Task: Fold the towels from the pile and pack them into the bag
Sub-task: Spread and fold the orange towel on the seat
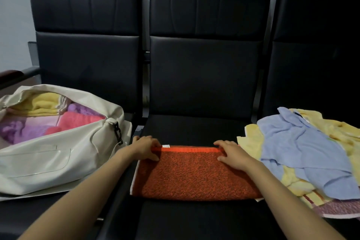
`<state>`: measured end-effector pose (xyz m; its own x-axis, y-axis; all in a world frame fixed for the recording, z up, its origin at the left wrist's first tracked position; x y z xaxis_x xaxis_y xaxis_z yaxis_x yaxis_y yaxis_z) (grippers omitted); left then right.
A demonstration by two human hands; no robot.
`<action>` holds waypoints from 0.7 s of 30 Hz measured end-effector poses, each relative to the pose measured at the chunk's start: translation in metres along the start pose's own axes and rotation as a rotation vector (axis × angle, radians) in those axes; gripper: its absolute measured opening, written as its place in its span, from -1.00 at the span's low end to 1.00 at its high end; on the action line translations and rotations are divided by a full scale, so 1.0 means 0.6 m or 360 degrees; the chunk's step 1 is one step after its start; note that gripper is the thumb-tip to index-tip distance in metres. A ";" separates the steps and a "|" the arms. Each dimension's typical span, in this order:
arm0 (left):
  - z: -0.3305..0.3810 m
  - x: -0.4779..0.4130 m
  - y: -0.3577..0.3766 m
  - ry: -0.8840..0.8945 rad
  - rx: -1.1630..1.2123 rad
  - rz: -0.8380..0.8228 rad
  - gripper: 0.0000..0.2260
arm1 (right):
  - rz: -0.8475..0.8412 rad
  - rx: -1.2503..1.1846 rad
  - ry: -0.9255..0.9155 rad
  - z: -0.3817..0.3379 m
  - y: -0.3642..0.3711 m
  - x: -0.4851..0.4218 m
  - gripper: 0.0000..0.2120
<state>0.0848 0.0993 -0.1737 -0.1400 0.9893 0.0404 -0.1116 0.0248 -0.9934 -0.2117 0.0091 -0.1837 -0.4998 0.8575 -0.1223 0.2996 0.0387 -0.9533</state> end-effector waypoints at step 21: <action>-0.004 -0.042 0.003 -0.0210 0.0668 0.0114 -0.75 | -0.0177 0.0089 0.0207 0.029 -0.038 -0.052 -0.71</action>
<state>0.0903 0.0748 -0.1770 -0.2833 0.9589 0.0135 -0.4829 -0.1305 -0.8659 -0.2171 -0.0274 -0.1630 -0.4171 0.9087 0.0178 0.2011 0.1114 -0.9732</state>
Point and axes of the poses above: each hand's wrist, its own x-axis away from the middle knuckle, its own y-axis out of the palm, z = x × y, the point moved 3 cm from there along -x, towards the middle knuckle, and after that the axes turned 14 degrees about z, right-handed, at the moved point
